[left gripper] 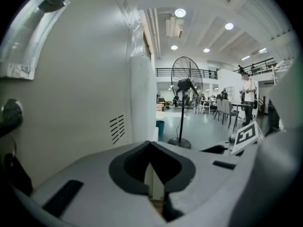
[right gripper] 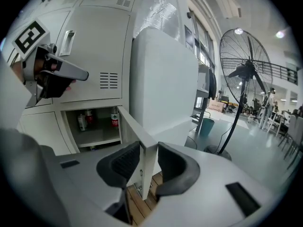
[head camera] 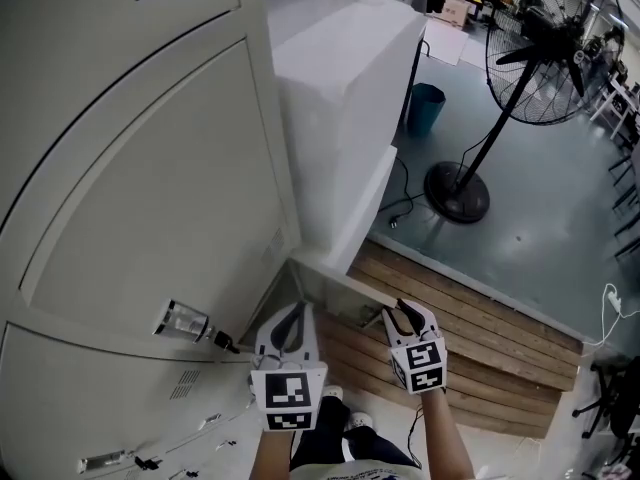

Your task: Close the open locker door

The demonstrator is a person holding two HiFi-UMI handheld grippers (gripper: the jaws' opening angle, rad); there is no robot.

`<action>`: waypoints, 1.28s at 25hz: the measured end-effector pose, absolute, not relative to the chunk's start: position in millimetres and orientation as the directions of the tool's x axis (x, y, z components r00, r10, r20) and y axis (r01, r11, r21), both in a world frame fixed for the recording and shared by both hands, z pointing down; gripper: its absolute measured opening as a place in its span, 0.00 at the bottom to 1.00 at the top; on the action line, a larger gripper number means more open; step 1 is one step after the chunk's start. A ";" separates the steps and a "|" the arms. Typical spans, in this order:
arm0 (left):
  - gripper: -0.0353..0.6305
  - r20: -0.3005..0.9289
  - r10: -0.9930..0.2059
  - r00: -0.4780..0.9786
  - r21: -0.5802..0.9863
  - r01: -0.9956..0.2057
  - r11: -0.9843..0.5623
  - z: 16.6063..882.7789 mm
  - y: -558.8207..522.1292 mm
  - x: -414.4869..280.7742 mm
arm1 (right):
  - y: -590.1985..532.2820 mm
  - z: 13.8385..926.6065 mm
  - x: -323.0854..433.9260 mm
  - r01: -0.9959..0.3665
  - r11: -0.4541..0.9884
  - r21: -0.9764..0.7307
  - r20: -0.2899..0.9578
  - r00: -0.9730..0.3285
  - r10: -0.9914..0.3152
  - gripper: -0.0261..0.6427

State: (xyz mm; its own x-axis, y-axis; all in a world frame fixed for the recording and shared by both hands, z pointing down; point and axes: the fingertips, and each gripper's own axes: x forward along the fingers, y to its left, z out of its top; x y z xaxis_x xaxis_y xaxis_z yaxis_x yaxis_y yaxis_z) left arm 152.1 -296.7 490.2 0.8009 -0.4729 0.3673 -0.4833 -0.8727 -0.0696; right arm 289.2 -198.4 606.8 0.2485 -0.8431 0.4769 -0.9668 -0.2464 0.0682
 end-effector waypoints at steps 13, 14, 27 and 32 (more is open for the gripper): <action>0.05 0.347 -0.543 0.765 -0.071 -0.556 -0.828 481.1 -272.6 114.1 | -183.8 606.3 242.6 -0.987 -0.151 0.062 0.479 0.163 -0.863 0.20; 0.05 0.344 -0.553 0.759 -0.071 -0.566 -0.821 479.7 -270.8 109.4 | -183.1 606.1 238.4 -0.988 -0.141 0.060 0.480 0.153 -0.864 0.20; 0.05 0.320 -0.716 0.620 -0.080 -0.735 -0.673 466.3 -242.5 27.4 | -187.6 604.7 202.8 -0.996 -0.071 0.052 0.487 0.088 -0.869 0.19; 0.05 0.293 -0.788 0.542 -0.098 -0.802 -0.589 457.4 -229.7 -10.5 | -187.7 603.7 182.6 -0.999 -0.028 0.034 0.477 0.041 -0.878 0.19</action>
State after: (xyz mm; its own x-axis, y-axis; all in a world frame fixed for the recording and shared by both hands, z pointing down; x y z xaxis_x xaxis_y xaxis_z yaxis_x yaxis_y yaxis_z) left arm -10.5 -229.7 457.4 0.5421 -0.7876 0.2928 -0.8023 -0.5887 -0.0982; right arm 182.6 -187.7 603.7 0.0411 -0.8777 0.4774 -0.9990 -0.0282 0.0343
